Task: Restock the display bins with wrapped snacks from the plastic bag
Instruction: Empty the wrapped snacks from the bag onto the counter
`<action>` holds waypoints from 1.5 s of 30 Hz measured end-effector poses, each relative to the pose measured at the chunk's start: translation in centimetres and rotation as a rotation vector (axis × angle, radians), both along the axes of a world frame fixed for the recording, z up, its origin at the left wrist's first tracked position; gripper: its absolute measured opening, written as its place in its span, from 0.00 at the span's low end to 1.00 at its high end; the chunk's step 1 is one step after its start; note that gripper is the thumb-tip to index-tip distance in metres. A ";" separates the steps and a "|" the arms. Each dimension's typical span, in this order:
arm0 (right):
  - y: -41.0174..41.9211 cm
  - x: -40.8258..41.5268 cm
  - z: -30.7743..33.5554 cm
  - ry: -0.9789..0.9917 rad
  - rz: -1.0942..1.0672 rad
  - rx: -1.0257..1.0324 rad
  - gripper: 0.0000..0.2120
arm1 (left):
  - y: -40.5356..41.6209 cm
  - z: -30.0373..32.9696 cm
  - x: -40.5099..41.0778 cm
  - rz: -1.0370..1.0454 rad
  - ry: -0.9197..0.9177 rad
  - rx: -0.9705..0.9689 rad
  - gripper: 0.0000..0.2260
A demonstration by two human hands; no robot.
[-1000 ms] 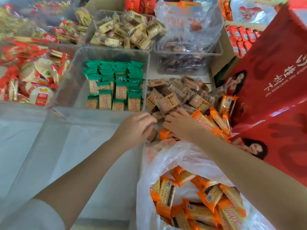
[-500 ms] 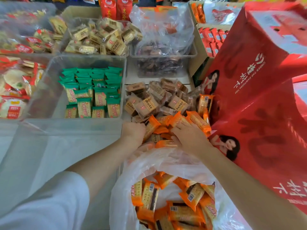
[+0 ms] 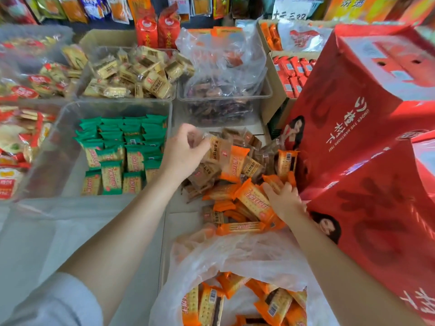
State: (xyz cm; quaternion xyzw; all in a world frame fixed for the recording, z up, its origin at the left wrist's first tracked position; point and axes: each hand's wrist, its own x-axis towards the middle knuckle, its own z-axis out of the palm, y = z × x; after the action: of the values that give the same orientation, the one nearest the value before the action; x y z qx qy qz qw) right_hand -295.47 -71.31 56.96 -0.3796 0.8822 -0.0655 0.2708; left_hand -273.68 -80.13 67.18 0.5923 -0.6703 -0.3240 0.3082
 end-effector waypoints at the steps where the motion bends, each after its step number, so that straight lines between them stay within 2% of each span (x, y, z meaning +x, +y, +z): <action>1: -0.1 0.2 -0.2 -0.042 -0.060 -0.033 0.40 | -0.6 -0.8 -0.5 0.014 0.028 -0.008 0.10; 4: -0.3 0.2 -0.7 -0.112 -0.182 -0.179 0.40 | -1.9 -3.5 -1.4 0.004 -0.079 -0.079 0.11; 7: -0.8 -0.6 -1.3 -0.125 -0.228 -0.290 0.41 | -3.0 -5.7 -1.4 0.094 -0.188 -0.046 0.12; 10: -1.7 -1.5 -1.5 -0.002 -0.194 -0.223 0.38 | -3.3 -6.5 -1.2 0.165 -0.289 -0.114 0.15; 12: -2.1 -1.4 -2.0 0.087 -0.085 -0.199 0.31 | -2.8 -6.9 -1.2 0.078 -0.390 -0.311 0.18; 15: -2.3 -0.4 -2.6 0.026 0.061 -0.236 0.23 | -2.0 -7.6 -1.9 -0.234 -0.442 -0.527 0.18; 19: -1.4 0.6 -2.0 -0.032 0.257 -0.297 0.22 | -1.6 -8.5 -3.4 -0.584 -0.594 -0.376 0.25; 22: 0.3 1.6 -1.5 -0.002 0.464 -0.320 0.27 | -1.7 -9.5 -4.4 -0.669 -0.658 -0.278 0.28; 25: 0.9 2.9 -1.1 0.052 0.626 -0.248 0.41 | -2.2 -9.8 -5.2 -0.707 -0.694 -0.173 0.30; 27: 0.9 3.5 -1.1 0.045 0.666 -0.233 0.39 | -2.8 -10.0 -5.7 -0.699 -0.751 -0.183 0.34; 28: 0.8 3.5 -0.9 -0.018 0.636 -0.257 0.35 | -2.9 -10.2 -6.0 -0.677 -0.760 -0.188 0.36; 30: 0.5 2.8 0.1 -0.189 0.432 -0.385 0.23 | -2.6 -10.6 -6.7 -0.604 -0.727 -0.185 0.40; 32: -0.5 0.9 0.9 -0.215 0.175 -0.519 0.15 | -1.9 -10.7 -7.3 -0.569 -0.676 -0.197 0.40; 34: -2.2 -1.7 0.3 -0.173 -0.006 -0.553 0.15 | -1.2 -10.4 -7.1 -0.634 -0.635 -0.163 0.41; 36: -3.9 -3.6 -1.3 -0.130 -0.081 -0.503 0.17 | -0.3 -9.7 -5.8 -0.752 -0.583 -0.061 0.41; 40: -6.5 -4.7 -4.1 -0.157 -0.151 -0.314 0.26 | 1.7 -8.5 -2.6 -0.882 -0.606 0.118 0.32; 43: -7.5 -4.9 -4.8 -0.076 -0.177 -0.238 0.29 | 3.1 -8.1 -1.2 -0.815 -0.499 0.053 0.22; 45: -7.9 -4.8 -4.8 -0.015 -0.154 -0.230 0.27 | 4.1 -7.8 -1.1 -0.796 -0.416 0.006 0.28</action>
State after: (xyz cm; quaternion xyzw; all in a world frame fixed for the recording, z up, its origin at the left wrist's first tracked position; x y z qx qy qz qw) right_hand -300.25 -79.23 52.13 -0.3390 0.8933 -0.1894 0.2265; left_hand -274.74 -76.05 59.41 0.3417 -0.8927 -0.2933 0.0163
